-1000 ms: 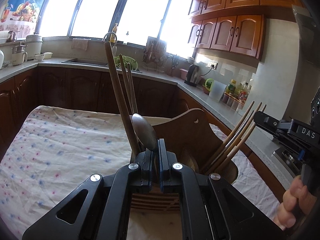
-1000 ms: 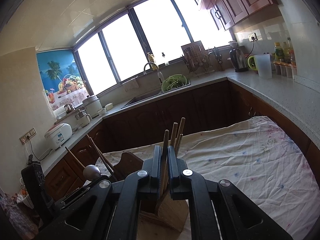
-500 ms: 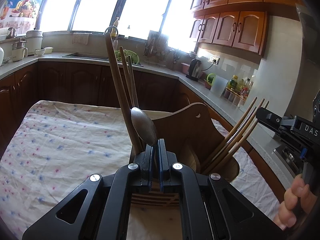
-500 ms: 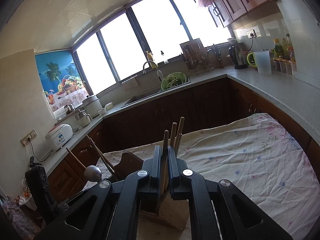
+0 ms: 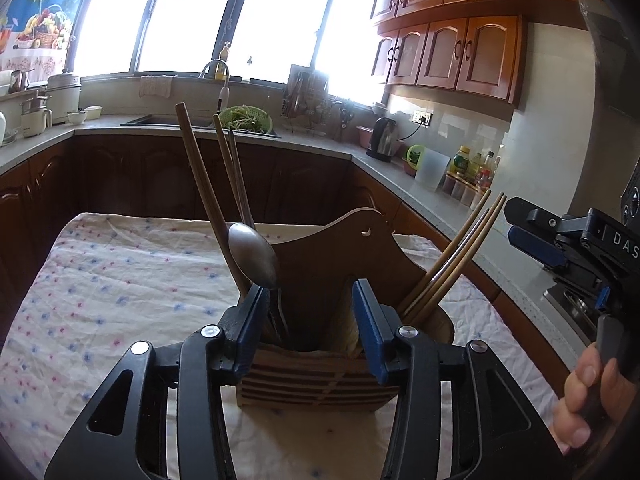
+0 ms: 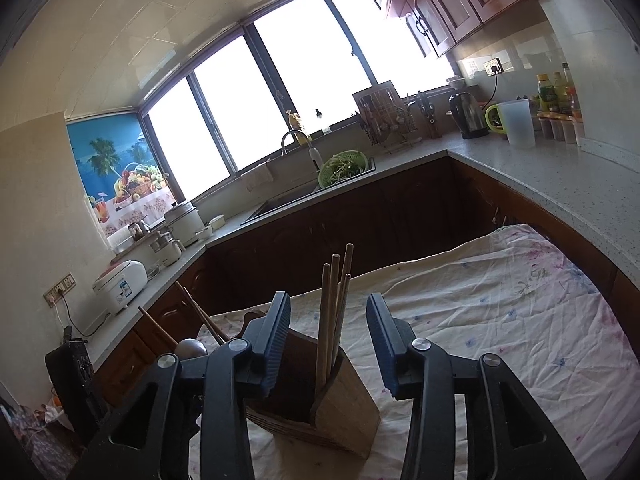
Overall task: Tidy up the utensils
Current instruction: 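Withdraw both open tools from the holder back over the cloth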
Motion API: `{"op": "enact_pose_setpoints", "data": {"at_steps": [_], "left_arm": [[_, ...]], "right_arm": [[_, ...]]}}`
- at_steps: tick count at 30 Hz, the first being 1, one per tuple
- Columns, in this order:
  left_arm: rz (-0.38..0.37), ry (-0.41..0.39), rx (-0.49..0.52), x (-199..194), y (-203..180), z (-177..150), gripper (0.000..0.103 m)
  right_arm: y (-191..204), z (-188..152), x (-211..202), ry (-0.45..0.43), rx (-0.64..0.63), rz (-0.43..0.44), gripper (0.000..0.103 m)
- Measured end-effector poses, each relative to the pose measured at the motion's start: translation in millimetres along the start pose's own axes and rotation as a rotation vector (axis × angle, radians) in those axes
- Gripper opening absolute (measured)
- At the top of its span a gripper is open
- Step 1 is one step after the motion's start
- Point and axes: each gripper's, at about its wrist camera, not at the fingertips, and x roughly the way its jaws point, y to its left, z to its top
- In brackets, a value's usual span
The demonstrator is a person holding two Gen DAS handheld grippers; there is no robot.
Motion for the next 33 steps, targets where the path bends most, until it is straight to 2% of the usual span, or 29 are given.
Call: {"op": "enact_pose_setpoints", "data": {"at_steps": [3, 6, 10, 15, 22, 33], "left_arm": [[0.004, -0.002, -0.003, -5, -3, -2, 0.057], [0.007, 0.004, -0.009, -9, -4, -5, 0.065], [0.010, 0.008, -0.013, -17, -6, -10, 0.070], [0.038, 0.003, 0.003, -33, -9, -18, 0.081], [0.112, -0.006, 0.012, -60, -7, -33, 0.093], [0.166, -0.032, 0.001, -110, 0, -50, 0.096]], "right_arm": [[-1, 1, -6, -0.008, 0.011, 0.009, 0.064], [-2, 1, -14, -0.021, 0.015, 0.020, 0.075], [-3, 0, -23, -0.026, 0.023, 0.037, 0.082], [-3, -5, -35, -0.028, 0.038, 0.055, 0.092], [-3, -19, -54, -0.023, 0.050, 0.068, 0.099], [8, -56, -83, 0.022, 0.031, 0.087, 0.100]]}}
